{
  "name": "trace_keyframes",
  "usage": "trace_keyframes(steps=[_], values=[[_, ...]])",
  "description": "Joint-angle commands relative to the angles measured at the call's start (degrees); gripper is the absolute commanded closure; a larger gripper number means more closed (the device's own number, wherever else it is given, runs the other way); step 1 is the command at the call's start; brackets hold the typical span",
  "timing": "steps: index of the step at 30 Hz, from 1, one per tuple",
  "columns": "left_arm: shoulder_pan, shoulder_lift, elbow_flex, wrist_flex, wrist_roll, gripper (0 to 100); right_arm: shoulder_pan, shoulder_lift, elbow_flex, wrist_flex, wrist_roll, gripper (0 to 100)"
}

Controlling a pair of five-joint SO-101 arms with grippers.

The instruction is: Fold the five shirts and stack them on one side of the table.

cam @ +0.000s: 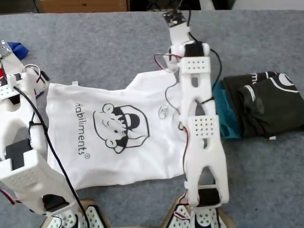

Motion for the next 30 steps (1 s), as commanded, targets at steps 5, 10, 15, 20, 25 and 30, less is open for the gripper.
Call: trace_keyframes(steps=[5, 10, 15, 20, 25, 30], values=[[-0.5, -0.4, -0.1, -0.6, -1.5, 79, -1.9, 0.7, 0.6, -0.5, 0.6, 81.5], [0.0, -0.4, 0.5, -0.5, -3.7, 79, -1.8, 0.7, 3.1, -2.5, 0.4, 81.5], [0.0, -0.4, 0.5, -0.6, -3.7, 79, -2.1, 0.7, 3.1, -1.6, 0.4, 81.5], [0.0, -0.4, 0.5, -0.7, -3.7, 79, -3.8, 0.7, 3.1, 0.4, 0.5, 81.5], [0.0, -0.4, 0.5, -0.4, -3.7, 79, -5.2, 1.6, 3.1, 0.2, 0.4, 81.5], [-0.2, -0.4, 0.5, -0.4, -3.7, 79, -5.1, 2.2, 3.1, -0.9, 0.3, 85.6]])
